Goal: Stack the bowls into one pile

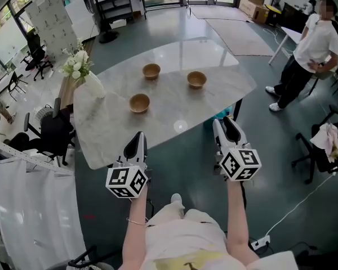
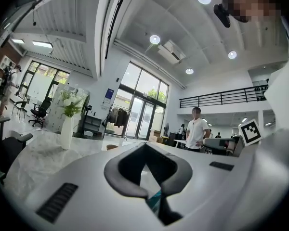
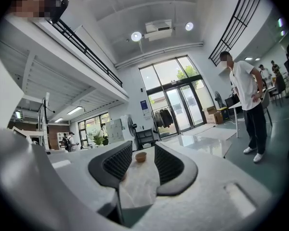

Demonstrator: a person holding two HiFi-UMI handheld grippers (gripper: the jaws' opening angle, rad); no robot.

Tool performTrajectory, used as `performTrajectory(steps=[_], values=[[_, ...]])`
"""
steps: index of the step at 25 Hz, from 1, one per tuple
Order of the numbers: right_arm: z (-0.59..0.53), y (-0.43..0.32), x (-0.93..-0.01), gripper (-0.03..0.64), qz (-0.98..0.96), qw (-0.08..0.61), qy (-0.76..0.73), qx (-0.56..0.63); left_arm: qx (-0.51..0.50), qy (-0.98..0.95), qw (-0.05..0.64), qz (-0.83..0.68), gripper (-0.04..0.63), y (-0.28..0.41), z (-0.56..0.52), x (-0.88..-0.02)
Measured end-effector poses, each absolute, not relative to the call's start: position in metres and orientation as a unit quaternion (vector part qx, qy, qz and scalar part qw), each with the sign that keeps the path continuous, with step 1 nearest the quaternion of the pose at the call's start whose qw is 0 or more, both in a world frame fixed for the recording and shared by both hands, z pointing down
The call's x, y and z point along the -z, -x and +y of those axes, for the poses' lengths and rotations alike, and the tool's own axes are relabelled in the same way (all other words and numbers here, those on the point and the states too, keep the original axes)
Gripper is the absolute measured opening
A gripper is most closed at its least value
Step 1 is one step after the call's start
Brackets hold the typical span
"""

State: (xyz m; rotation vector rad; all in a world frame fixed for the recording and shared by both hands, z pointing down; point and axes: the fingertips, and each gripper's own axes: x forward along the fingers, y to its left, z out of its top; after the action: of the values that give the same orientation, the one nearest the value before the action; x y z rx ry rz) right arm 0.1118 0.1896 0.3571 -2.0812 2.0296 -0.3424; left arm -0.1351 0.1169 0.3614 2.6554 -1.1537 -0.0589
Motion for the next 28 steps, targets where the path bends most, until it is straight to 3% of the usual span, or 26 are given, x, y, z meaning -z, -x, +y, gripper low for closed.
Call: performTrajectory(steps=[18,28], values=[[0.070,-0.151,-0.390,0.129,0.689,0.084,0.703,0.154,0.002,-0.904,0.159,-0.398,-0.001,0.094,0.015,-0.393],[-0.035,-0.206,-0.413,0.129,0.696,0.056,0.693,0.181,-0.007,-0.891,0.198,-0.408,0.000,0.036,-0.075,-0.416]])
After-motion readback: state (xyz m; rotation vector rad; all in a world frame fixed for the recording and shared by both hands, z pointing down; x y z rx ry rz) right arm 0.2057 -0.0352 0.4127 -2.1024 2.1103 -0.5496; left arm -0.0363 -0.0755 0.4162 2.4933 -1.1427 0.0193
